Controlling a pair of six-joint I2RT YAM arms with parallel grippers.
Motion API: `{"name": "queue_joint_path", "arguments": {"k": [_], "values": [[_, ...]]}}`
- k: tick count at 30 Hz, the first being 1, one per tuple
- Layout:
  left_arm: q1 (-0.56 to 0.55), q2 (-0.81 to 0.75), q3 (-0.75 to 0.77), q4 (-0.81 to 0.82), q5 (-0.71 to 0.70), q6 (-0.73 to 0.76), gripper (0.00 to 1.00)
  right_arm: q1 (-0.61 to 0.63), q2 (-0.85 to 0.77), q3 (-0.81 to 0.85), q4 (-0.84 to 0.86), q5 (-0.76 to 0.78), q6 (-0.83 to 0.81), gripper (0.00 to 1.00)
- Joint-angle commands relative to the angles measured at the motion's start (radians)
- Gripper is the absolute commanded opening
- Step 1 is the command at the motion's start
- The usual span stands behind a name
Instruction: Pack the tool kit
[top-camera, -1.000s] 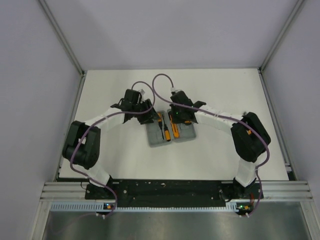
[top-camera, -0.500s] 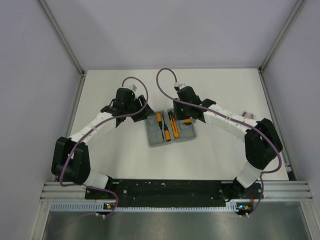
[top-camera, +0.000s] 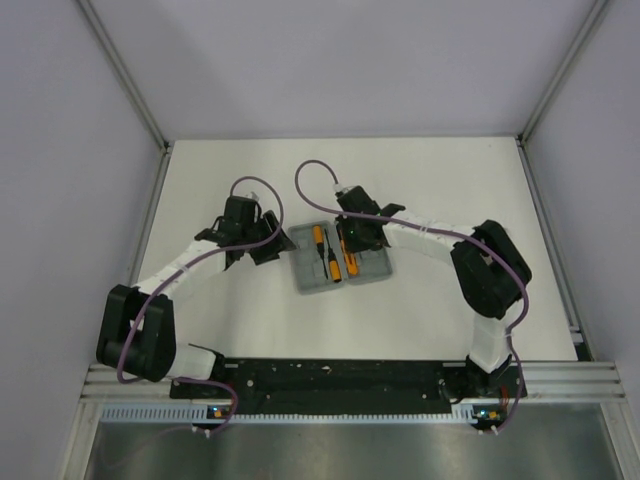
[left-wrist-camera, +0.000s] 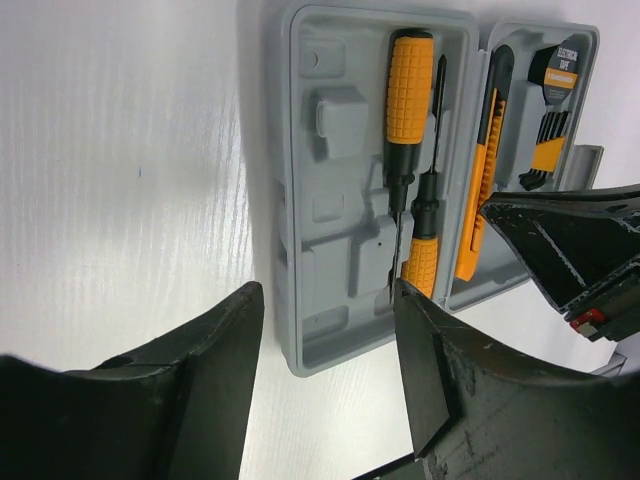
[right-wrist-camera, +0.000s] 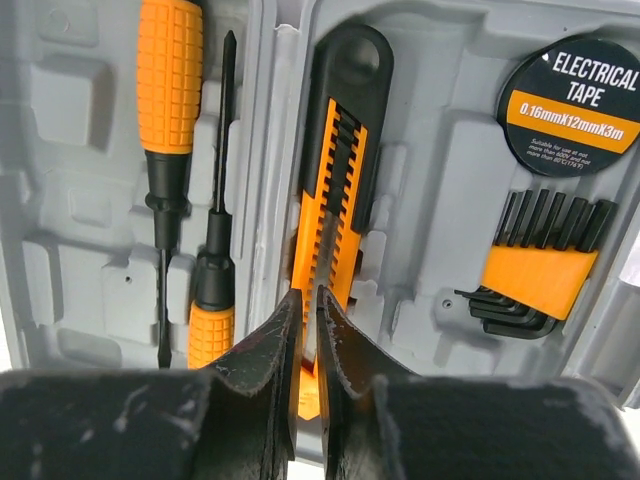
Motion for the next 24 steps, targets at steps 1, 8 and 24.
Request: {"name": "queue_joint_path", "arguments": {"k": [1, 8, 24], "values": [[0.009, -0.013, -0.009, 0.037, 0.006, -0.004, 0.59, 0.012, 0.016, 0.031, 0.013, 0.025, -0.009, 0.09], [0.012, -0.01, -0.006, 0.037, 0.01, 0.003, 0.59, 0.016, 0.054, 0.039, 0.018, 0.032, -0.017, 0.08], [0.017, -0.012, -0.015, 0.032, 0.01, 0.012, 0.58, 0.044, 0.165, 0.002, -0.062, 0.079, 0.083, 0.0]]}}
